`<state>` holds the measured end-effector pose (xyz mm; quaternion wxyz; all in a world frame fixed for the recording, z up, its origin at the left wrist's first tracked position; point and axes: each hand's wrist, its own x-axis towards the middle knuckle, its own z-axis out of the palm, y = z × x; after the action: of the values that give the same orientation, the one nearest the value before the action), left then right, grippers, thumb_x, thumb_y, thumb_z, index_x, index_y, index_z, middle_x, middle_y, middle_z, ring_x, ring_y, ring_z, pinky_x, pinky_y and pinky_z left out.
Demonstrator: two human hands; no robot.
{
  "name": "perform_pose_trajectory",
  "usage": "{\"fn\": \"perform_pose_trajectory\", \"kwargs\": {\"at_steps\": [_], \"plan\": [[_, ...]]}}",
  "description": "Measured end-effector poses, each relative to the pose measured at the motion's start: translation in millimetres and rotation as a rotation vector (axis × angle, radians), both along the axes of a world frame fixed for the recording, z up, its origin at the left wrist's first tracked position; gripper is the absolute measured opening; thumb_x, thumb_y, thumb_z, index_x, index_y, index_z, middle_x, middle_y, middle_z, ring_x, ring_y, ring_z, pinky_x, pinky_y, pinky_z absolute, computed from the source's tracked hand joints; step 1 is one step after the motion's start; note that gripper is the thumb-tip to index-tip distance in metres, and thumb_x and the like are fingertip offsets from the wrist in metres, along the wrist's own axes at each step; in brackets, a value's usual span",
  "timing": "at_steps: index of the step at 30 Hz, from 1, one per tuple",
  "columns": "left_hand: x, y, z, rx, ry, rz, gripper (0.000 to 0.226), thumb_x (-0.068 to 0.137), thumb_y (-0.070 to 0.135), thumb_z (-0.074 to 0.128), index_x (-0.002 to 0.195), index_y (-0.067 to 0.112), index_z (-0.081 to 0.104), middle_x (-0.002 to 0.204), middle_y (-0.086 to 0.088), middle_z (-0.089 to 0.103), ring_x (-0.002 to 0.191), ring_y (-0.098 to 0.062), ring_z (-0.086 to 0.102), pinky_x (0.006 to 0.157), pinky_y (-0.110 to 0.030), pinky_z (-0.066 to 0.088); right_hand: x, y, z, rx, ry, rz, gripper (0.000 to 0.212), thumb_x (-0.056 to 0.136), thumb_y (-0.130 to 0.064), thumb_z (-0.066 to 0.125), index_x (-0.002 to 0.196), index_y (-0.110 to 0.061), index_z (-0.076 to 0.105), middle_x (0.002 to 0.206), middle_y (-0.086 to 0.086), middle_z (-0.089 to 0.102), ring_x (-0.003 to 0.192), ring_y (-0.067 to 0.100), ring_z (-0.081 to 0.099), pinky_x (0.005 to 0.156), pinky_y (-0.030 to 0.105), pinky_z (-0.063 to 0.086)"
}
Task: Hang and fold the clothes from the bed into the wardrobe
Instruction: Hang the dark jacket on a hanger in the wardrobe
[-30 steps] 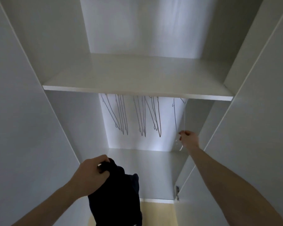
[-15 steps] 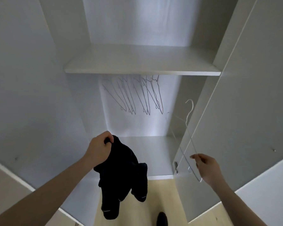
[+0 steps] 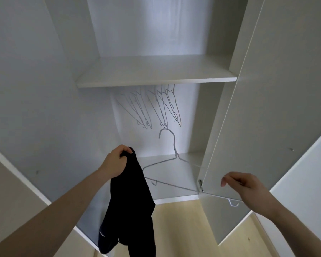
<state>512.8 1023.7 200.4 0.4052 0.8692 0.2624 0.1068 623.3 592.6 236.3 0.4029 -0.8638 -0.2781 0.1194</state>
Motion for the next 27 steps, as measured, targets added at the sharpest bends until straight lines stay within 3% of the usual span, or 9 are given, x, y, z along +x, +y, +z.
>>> {"fn": "perform_pose_trajectory", "kwargs": {"at_steps": [7, 9, 11, 14, 17, 19, 21, 23, 27], "plan": [[-6.8, 2.6, 13.2, 0.053, 0.094, -0.063, 0.036, 0.096, 0.006, 0.04, 0.112, 0.033, 0.057, 0.102, -0.001, 0.066, 0.078, -0.018, 0.064, 0.062, -0.021, 0.047, -1.9, 2.7, 16.6, 0.137, 0.0, 0.044, 0.031, 0.105, -0.018, 0.055, 0.083, -0.024, 0.077, 0.061, 0.015, 0.043, 0.056, 0.018, 0.035, 0.059, 0.03, 0.026], [-7.0, 6.2, 18.5, 0.066, 0.112, -0.071, 0.038, 0.096, 0.007, 0.04, 0.12, 0.031, 0.057, 0.109, -0.004, 0.067, 0.086, -0.021, 0.066, 0.069, -0.025, 0.051, -1.8, 3.6, 19.6, 0.153, -0.018, 0.044, 0.031, 0.105, -0.021, 0.055, 0.084, -0.025, 0.078, 0.054, 0.003, 0.034, 0.05, 0.013, 0.03, 0.052, 0.025, 0.025], [-8.1, 9.5, 22.4, 0.118, 0.14, -0.073, 0.044, 0.096, 0.006, 0.04, 0.13, 0.029, 0.054, 0.123, -0.006, 0.065, 0.097, -0.023, 0.064, 0.08, -0.029, 0.051, -1.7, 4.3, 21.0, 0.169, -0.037, 0.029, 0.031, 0.105, -0.024, 0.055, 0.086, -0.025, 0.079, 0.052, -0.005, 0.026, 0.046, 0.011, 0.025, 0.046, 0.019, 0.021], [-7.6, 13.0, 30.5, 0.203, 0.142, -0.107, 0.051, 0.095, 0.002, 0.042, 0.14, 0.024, 0.05, 0.156, -0.001, 0.044, 0.131, -0.022, 0.052, 0.106, -0.026, 0.038, -2.8, 8.0, 19.5, 0.178, -0.05, 0.025, 0.029, 0.105, -0.026, 0.055, 0.088, -0.025, 0.079, 0.052, -0.006, 0.023, 0.046, 0.011, 0.023, 0.045, 0.018, 0.02], [-3.2, 10.6, 42.4, 0.205, 0.166, -0.133, 0.053, 0.097, 0.001, 0.04, 0.143, 0.026, 0.046, 0.15, -0.003, 0.049, 0.114, -0.022, 0.061, 0.097, -0.029, 0.048, -6.3, 15.7, 13.1, 0.193, -0.039, 0.03, 0.029, 0.105, -0.024, 0.055, 0.088, -0.026, 0.078, 0.051, -0.006, 0.026, 0.046, 0.011, 0.023, 0.045, 0.019, 0.021], [-1.9, 4.1, 45.5, 0.169, 0.128, -0.142, 0.049, 0.097, -0.003, 0.038, 0.138, 0.023, 0.05, 0.148, -0.002, 0.051, 0.114, -0.018, 0.058, 0.094, -0.023, 0.045, -12.1, 25.2, 4.9, 0.197, -0.041, 0.043, 0.029, 0.105, -0.022, 0.056, 0.086, -0.027, 0.078, 0.053, -0.003, 0.032, 0.048, 0.01, 0.027, 0.047, 0.02, 0.022], [-2.3, -5.5, 49.3, 0.122, 0.035, -0.139, 0.045, 0.097, -0.005, 0.036, 0.127, 0.023, 0.054, 0.144, 0.003, 0.056, 0.102, -0.017, 0.063, 0.08, -0.017, 0.047, -21.2, 37.3, -7.2, 0.206, -0.025, 0.06, 0.03, 0.105, -0.02, 0.057, 0.083, -0.026, 0.076, 0.057, 0.011, 0.041, 0.052, 0.013, 0.031, 0.051, 0.025, 0.024], [-0.4, -15.9, 56.2, 0.102, -0.051, -0.157, 0.043, 0.096, -0.005, 0.036, 0.121, 0.025, 0.055, 0.137, 0.008, 0.059, 0.089, -0.025, 0.067, 0.069, -0.025, 0.054, -30.5, 49.6, -19.5, 0.206, 0.007, 0.062, 0.032, 0.104, -0.021, 0.057, 0.078, -0.026, 0.074, 0.064, 0.025, 0.047, 0.056, 0.014, 0.034, 0.055, 0.029, 0.027], [5.0, -45.8, 79.7, -0.076, -0.273, -0.216, 0.039, 0.098, 0.0, 0.043, 0.11, 0.036, 0.053, 0.105, -0.001, 0.064, 0.066, -0.03, 0.063, 0.06, -0.04, 0.054, -44.8, 73.5, -35.7, 0.251, 0.11, 0.032, 0.035, 0.102, -0.021, 0.058, 0.07, -0.021, 0.072, 0.056, 0.006, 0.028, 0.052, 0.014, 0.028, 0.05, 0.021, 0.024]]}}
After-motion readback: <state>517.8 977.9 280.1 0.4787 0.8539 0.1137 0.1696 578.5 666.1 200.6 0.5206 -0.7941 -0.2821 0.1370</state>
